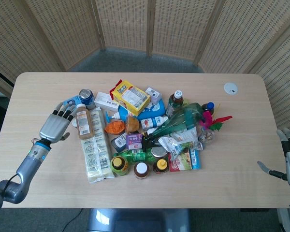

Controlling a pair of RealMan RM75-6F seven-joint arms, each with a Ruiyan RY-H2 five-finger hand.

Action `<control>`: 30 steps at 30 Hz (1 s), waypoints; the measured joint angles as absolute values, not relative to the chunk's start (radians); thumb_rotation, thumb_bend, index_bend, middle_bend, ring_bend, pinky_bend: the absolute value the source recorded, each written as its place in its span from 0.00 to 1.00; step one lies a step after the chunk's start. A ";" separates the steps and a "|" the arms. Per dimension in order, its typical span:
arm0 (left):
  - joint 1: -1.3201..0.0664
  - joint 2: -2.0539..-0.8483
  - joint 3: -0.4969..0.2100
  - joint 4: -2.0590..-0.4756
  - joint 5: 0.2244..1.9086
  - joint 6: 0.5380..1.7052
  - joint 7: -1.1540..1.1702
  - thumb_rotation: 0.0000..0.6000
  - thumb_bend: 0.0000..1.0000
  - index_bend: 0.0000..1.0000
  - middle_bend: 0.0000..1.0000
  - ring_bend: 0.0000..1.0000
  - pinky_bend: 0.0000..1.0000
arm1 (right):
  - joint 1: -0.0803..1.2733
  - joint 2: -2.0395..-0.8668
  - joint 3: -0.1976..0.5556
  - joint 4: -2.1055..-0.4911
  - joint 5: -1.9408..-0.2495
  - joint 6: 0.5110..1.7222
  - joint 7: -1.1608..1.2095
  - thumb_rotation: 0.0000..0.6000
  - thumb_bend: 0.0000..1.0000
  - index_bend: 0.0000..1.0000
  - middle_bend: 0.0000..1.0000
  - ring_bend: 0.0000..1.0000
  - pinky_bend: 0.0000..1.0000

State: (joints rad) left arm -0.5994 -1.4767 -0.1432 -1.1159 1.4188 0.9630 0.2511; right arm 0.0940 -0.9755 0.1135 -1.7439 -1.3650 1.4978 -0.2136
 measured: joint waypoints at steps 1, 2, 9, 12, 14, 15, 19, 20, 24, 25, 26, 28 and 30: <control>-0.611 -1.499 -0.145 -1.096 1.422 0.963 0.250 1.00 0.30 0.00 0.00 0.00 0.00 | 0.091 -0.973 0.113 -1.745 -1.364 1.500 -0.212 0.58 0.18 0.03 0.02 0.00 0.00; -0.618 -1.514 -0.146 -1.081 1.425 0.965 0.249 1.00 0.30 0.00 0.00 0.00 0.00 | 0.089 -0.972 0.113 -1.745 -1.364 1.501 -0.211 0.58 0.18 0.03 0.02 0.00 0.00; -0.669 -1.600 -0.145 -1.008 1.447 0.983 0.251 1.00 0.30 0.00 0.00 0.00 0.00 | 0.073 -0.966 0.110 -1.740 -1.361 1.510 -0.194 0.58 0.18 0.03 0.03 0.00 0.00; -0.679 -1.614 -0.143 -1.011 1.458 1.002 0.238 1.00 0.30 0.00 0.00 0.00 0.00 | 0.067 -0.965 0.109 -1.736 -1.362 1.515 -0.188 0.58 0.18 0.04 0.03 0.00 0.00; -0.684 -1.619 -0.141 -1.022 1.463 1.011 0.230 1.00 0.31 0.00 0.00 0.00 0.00 | 0.064 -0.965 0.109 -1.733 -1.363 1.517 -0.183 0.58 0.18 0.03 0.03 0.00 0.00; -0.686 -1.620 -0.140 -1.027 1.465 1.013 0.228 1.00 0.31 0.00 0.00 0.00 0.00 | 0.064 -0.964 0.110 -1.733 -1.363 1.518 -0.182 0.58 0.18 0.03 0.02 0.00 0.00; -0.694 -1.627 -0.141 -1.054 1.461 1.018 0.211 1.00 0.30 0.00 0.00 0.00 0.00 | 0.061 -0.966 0.110 -1.733 -1.368 1.519 -0.179 0.58 0.18 0.03 0.03 0.00 0.00; -0.694 -1.629 -0.142 -1.059 1.457 1.018 0.206 1.00 0.30 0.00 0.00 0.00 0.00 | 0.061 -0.966 0.110 -1.734 -1.369 1.520 -0.180 0.57 0.18 0.04 0.02 0.00 0.00; -0.694 -1.623 -0.143 -1.084 1.438 1.006 0.184 1.00 0.30 0.00 0.00 0.00 0.00 | 0.058 -0.967 0.110 -1.738 -1.373 1.524 -0.183 0.58 0.18 0.03 0.02 0.00 0.00; -0.694 -1.612 -0.141 -1.092 1.433 0.997 0.181 1.00 0.30 0.00 0.00 0.00 0.00 | 0.057 -0.967 0.110 -1.739 -1.374 1.525 -0.185 0.58 0.18 0.03 0.02 0.00 0.00; -0.694 -1.601 -0.140 -1.100 1.429 0.988 0.179 1.00 0.30 0.00 0.00 0.00 0.00 | 0.057 -0.966 0.110 -1.740 -1.374 1.525 -0.187 0.58 0.18 0.03 0.02 0.00 0.00; -0.695 -1.572 -0.139 -1.117 1.413 0.959 0.171 1.00 0.30 0.00 0.00 0.00 0.00 | 0.057 -0.965 0.110 -1.742 -1.374 1.523 -0.191 0.58 0.18 0.04 0.02 0.00 0.00; -0.699 -1.549 -0.139 -1.130 1.395 0.925 0.162 1.00 0.30 0.00 0.00 0.00 0.00 | 0.058 -0.965 0.110 -1.745 -1.374 1.521 -0.196 0.58 0.18 0.04 0.02 0.00 0.00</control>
State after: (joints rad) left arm -0.6990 -1.5490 -0.1392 -1.1299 1.3946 0.9245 0.1619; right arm 0.0580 -0.9654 0.1104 -1.7446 -1.3738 1.5212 -0.1960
